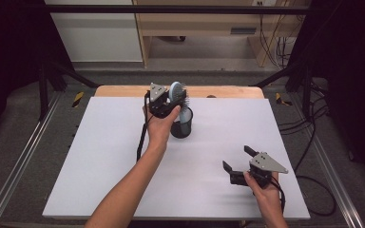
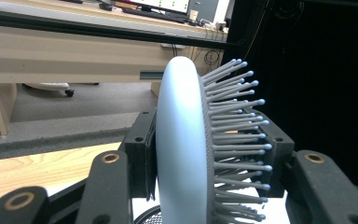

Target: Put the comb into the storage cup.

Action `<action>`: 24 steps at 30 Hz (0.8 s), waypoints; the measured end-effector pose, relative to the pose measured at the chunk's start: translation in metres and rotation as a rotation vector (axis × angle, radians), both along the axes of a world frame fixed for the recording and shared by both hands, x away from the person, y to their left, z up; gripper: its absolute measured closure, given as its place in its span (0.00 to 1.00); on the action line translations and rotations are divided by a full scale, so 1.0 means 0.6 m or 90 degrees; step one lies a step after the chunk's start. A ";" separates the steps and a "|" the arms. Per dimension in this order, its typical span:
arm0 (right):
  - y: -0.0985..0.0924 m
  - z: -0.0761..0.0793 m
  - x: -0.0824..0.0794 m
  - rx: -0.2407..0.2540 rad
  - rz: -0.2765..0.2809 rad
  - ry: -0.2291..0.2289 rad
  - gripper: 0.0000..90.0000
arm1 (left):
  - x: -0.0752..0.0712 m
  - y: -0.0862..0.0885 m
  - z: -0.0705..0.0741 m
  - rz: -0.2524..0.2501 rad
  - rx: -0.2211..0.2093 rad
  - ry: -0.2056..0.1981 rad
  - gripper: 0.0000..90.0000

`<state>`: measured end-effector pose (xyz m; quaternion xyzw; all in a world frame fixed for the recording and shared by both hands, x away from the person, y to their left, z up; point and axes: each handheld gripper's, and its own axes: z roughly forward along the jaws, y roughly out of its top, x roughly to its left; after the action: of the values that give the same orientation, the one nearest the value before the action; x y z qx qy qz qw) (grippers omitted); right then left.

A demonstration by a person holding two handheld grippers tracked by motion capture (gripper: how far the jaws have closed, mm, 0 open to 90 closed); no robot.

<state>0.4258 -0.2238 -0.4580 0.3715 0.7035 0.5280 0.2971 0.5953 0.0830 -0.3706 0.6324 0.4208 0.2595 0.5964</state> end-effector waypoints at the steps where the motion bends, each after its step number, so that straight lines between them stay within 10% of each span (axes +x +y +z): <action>1: 0.000 0.000 0.000 0.000 0.000 0.000 0.05 | 0.000 0.000 0.000 0.000 0.000 0.000 0.56; 24: 0.002 -0.001 0.000 0.002 0.003 0.005 0.04 | 0.005 0.017 0.000 -0.003 -0.012 0.018 0.55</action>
<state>0.4256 -0.2225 -0.4585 0.3725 0.7045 0.5285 0.2926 0.5985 0.0931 -0.3706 0.6314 0.4303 0.2452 0.5967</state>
